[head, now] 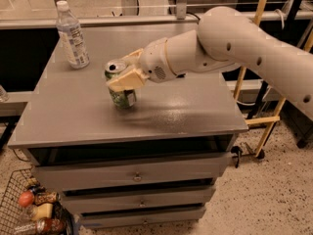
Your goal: Knock green can over
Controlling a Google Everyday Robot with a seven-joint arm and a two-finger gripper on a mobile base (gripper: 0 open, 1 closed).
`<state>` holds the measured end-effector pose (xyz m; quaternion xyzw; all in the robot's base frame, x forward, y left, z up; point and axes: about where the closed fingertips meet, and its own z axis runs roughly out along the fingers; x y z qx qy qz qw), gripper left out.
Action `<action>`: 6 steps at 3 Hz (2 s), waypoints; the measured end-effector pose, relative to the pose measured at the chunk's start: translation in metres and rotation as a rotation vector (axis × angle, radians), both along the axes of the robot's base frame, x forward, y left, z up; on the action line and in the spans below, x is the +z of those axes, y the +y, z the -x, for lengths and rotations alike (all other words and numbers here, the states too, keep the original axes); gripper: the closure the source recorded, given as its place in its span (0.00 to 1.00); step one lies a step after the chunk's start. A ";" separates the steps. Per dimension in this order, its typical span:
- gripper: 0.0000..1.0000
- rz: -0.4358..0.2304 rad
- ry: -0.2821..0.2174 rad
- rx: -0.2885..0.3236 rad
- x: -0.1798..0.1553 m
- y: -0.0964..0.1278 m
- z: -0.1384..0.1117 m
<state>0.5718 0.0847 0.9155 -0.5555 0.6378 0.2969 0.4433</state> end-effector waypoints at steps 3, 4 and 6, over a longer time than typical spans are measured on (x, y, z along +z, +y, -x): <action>1.00 0.570 -0.191 0.248 -0.020 0.006 0.000; 1.00 0.737 -0.222 0.370 -0.038 0.013 0.011; 1.00 0.891 -0.250 0.570 -0.058 0.029 0.032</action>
Offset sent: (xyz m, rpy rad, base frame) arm 0.0206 -0.0098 -0.0143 -0.6554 -0.2417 0.2445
